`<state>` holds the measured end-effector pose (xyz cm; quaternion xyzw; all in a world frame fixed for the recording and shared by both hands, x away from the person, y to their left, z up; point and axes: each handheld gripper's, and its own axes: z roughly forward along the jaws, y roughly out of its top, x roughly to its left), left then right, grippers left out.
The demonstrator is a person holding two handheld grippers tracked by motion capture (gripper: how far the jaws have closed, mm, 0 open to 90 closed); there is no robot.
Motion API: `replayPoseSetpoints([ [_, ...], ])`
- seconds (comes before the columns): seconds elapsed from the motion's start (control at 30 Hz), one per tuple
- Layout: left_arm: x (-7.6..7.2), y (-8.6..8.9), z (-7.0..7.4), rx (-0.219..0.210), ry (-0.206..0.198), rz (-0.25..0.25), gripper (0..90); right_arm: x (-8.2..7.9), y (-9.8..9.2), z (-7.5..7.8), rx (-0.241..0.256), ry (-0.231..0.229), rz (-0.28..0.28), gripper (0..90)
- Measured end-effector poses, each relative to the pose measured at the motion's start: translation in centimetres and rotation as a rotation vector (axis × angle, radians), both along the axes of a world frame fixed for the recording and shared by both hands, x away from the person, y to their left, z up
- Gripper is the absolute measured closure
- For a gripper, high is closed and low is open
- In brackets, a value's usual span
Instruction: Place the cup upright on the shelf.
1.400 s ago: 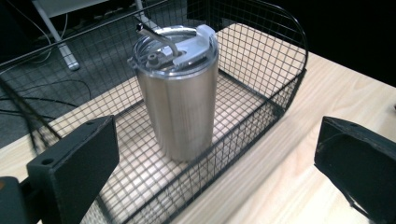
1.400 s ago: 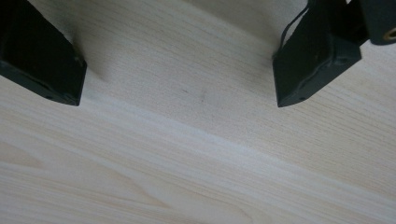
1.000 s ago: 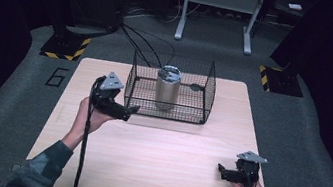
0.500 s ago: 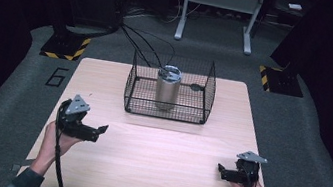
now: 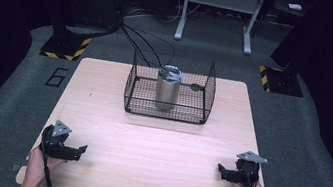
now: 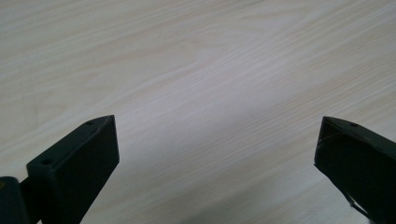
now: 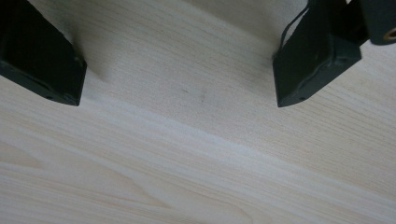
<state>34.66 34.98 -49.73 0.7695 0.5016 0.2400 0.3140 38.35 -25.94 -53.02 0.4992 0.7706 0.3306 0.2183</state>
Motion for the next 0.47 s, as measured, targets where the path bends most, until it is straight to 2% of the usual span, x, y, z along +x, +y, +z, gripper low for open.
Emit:
replayPoseSetpoints([
  [0.03,-0.1,0.3,-0.4,-0.012,0.005,0.008,0.0,0.0,0.0,0.0,0.000,0.000,0.000,2.3],
  [0.2,0.0,1.1,-1.7,-0.011,0.012,0.051,0.0,0.0,0.0,0.0,0.001,0.000,0.000,2.3],
  [0.47,0.4,0.9,-3.0,-0.014,0.022,0.064,0.0,0.0,0.0,0.0,0.000,0.000,0.000,2.2],
])
